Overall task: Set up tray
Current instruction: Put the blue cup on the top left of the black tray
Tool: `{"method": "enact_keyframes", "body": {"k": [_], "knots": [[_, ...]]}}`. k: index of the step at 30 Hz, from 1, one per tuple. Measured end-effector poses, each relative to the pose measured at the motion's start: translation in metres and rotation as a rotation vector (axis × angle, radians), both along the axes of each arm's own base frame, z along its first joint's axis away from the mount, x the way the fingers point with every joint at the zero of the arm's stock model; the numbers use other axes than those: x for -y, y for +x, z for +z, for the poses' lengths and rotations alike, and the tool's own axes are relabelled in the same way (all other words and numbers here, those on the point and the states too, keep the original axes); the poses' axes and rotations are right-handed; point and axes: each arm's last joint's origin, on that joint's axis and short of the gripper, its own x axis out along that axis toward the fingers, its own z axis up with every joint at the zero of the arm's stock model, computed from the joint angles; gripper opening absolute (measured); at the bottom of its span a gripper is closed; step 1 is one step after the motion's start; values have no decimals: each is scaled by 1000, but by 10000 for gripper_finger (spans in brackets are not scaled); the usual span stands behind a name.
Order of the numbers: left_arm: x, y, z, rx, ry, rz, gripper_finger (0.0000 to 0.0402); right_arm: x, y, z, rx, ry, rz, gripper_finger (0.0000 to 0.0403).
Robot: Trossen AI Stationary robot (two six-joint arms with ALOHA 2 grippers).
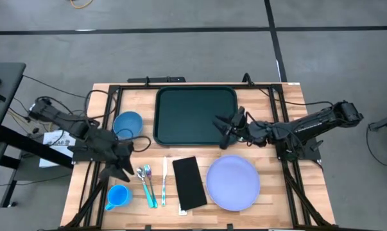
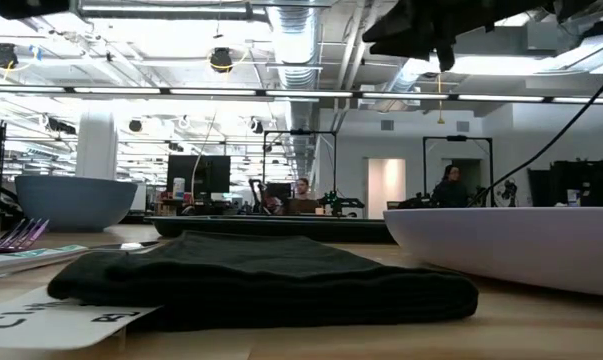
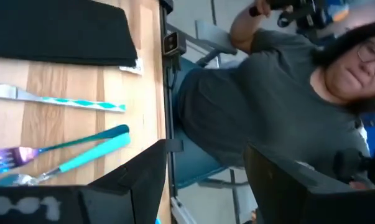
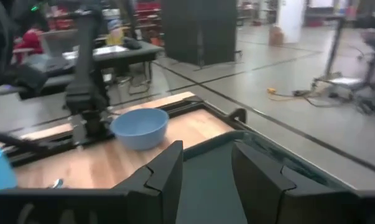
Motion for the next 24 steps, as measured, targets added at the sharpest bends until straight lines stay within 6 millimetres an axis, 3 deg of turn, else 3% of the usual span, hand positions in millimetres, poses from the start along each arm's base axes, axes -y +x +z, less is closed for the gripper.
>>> {"method": "enact_keyframes", "body": {"k": [3,10,18,24], "knots": [[9,-7,-1,-47,0,47,200,-3,0,0,-21,-42,35,127],[35,-13,-25,-314,91,151,200,-9,-1,0,-35,-65,61,127],[68,-6,-66,-544,326,103,200,-10,-1,-2,-58,-78,67,127],[78,-9,-84,-688,467,46,200,-10,-1,-2,-58,-78,67,127]]}}
